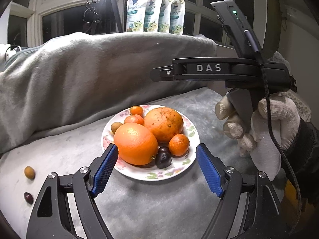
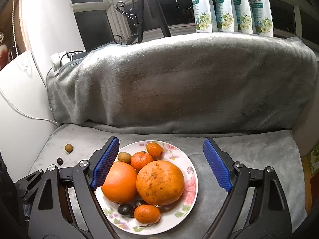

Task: Organize fruits
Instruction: 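Open both grippers to drop the plum and kumquat onto the plate, then withdraw both open grippers from the plate toward the remaining fruits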

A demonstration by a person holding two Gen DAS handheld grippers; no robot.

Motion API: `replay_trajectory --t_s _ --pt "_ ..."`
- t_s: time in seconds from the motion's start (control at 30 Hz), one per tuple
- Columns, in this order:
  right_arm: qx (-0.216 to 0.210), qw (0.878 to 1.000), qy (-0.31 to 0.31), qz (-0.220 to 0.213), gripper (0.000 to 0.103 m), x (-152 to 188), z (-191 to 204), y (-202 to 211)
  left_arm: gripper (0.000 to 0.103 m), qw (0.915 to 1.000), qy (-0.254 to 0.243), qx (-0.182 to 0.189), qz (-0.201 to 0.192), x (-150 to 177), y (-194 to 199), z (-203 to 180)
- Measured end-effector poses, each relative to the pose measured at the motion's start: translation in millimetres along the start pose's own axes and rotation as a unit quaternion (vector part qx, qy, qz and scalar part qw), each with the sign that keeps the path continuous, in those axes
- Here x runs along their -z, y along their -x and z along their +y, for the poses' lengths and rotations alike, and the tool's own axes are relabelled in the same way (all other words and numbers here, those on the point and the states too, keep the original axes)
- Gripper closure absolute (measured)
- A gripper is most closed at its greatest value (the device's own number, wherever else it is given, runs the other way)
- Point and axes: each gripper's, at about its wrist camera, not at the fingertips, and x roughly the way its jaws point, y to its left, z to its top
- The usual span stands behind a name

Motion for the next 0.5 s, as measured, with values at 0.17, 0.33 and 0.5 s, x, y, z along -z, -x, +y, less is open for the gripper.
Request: replay_trajectory --t_s 0.17,0.33,0.5 --pt "-0.004 1.0 0.002 -0.006 0.014 0 7 9 0.022 0.9999 -0.006 -0.01 -0.008 1 12 0" --pt "-0.005 1.0 0.005 -0.007 0.014 2 13 16 0.021 0.9997 -0.003 -0.016 -0.016 1 23 2" --pt "-0.008 1.0 0.006 -0.009 0.014 4 19 22 0.021 0.9996 0.001 -0.017 -0.021 1 31 4"
